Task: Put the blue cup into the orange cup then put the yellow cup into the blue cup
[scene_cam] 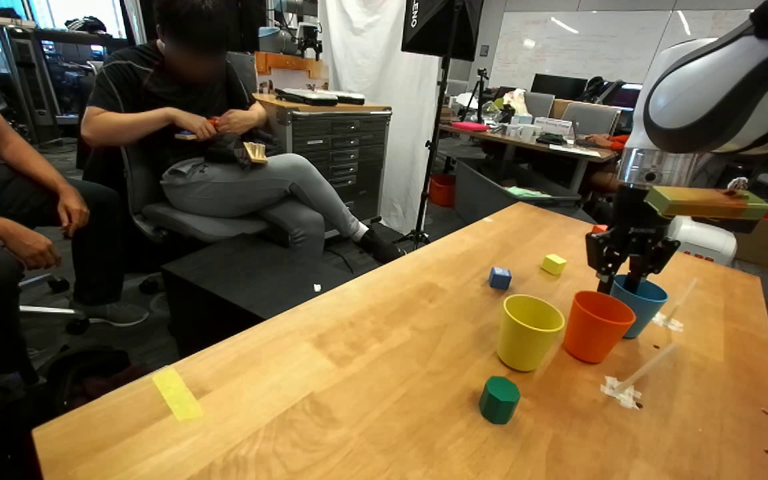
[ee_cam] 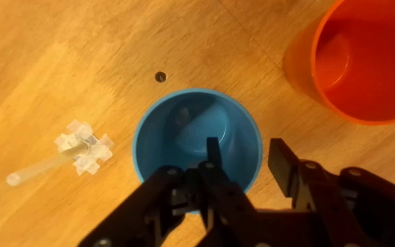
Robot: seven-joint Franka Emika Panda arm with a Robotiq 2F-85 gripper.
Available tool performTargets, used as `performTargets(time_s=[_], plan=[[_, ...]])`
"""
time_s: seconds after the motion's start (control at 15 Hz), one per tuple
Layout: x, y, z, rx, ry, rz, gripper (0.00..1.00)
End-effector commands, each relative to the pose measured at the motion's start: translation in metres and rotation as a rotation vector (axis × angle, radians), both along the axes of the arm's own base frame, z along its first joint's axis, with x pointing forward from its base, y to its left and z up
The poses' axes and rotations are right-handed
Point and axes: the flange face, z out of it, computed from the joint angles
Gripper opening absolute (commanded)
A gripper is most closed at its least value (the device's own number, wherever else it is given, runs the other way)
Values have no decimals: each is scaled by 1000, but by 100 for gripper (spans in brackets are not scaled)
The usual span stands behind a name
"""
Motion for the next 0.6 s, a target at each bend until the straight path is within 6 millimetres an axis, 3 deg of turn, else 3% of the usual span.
performTargets(time_s=[0.0, 0.13, 0.53], plan=[[1, -1, 2, -22, 2, -5, 13], [1, -1, 2, -24, 5, -2, 0], [4, -3, 9, -30, -4, -1, 1]])
